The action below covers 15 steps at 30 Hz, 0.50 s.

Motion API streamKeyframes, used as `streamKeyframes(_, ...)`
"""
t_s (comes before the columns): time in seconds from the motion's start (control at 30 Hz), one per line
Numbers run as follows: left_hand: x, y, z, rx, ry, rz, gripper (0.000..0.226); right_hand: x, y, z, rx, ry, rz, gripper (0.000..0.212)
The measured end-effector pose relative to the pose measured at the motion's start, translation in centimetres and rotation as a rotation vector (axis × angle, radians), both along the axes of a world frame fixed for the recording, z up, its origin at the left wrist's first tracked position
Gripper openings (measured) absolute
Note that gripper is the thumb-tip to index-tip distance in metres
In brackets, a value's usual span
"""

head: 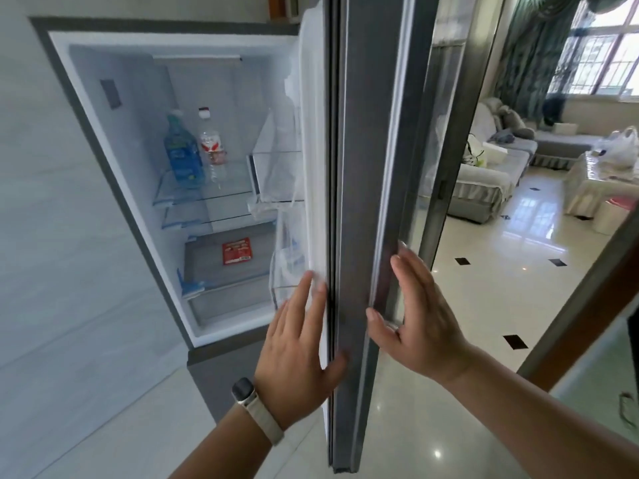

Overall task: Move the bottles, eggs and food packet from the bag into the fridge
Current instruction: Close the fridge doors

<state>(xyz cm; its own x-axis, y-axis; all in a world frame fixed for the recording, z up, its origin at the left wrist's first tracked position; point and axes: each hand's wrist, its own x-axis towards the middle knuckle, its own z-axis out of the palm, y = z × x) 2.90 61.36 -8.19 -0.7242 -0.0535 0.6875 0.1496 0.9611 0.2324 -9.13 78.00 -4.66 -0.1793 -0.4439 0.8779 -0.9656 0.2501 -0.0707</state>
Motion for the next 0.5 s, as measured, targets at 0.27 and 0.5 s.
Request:
streamKeyframes(0.27, 3.1, -3.3, -0.7, 0.121, 0.083, 0.090, 0.095, 3.6, -7.3, 0.3, 0.078, -0.100, 0.099, 0.075)
streamKeyframes(0.5, 4.7, -7.5, -1.6, 0.201, 0.119, 0.240, 0.089, 3.9, -11.6, 1.7, 0.186, -0.128, 0.094, 0.067)
